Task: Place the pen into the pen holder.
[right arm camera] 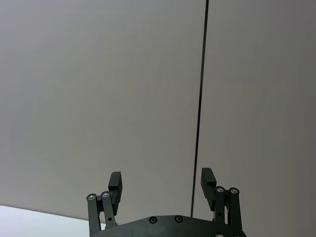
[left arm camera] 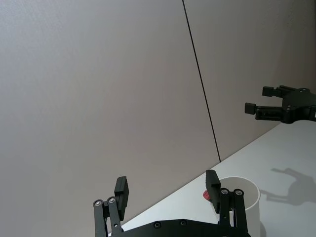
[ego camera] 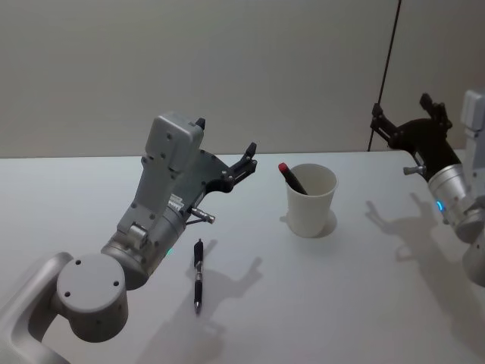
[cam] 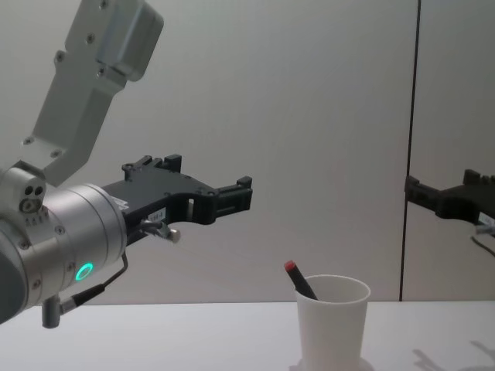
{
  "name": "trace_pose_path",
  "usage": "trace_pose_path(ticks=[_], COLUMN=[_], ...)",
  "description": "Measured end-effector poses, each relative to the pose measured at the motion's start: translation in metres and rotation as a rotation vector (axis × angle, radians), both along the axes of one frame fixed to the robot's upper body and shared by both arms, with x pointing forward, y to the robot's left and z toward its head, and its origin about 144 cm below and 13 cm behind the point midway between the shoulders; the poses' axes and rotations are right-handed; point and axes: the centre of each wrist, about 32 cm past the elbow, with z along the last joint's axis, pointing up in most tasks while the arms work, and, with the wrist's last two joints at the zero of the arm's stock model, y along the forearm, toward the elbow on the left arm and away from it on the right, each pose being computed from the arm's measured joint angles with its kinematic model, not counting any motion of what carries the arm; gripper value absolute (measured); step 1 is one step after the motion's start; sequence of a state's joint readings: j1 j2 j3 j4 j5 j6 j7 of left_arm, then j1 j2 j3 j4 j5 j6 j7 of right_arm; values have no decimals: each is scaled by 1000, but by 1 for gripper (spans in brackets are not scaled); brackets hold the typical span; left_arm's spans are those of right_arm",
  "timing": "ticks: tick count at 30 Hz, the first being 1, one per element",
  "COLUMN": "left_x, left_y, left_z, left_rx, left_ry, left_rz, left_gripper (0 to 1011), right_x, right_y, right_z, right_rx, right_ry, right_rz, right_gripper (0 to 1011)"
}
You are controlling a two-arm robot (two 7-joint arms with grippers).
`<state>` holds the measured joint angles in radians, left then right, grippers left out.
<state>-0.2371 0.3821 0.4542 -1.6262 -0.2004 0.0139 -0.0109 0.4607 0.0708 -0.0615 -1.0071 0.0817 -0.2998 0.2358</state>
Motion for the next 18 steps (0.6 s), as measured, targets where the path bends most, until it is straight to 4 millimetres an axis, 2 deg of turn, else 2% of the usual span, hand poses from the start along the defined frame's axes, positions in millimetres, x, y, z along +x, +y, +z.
trace_pose_path(ticks=[18], left_x=[0], left_y=[0], left_z=[0], left_rx=[0], left_ry=[0], left_rz=[0], left_gripper=[1004], right_x=[2], right_y=[-32], right_z=[10], right_rx=[-78], right_ry=[21], right_rz=[-29], right_gripper=[1001])
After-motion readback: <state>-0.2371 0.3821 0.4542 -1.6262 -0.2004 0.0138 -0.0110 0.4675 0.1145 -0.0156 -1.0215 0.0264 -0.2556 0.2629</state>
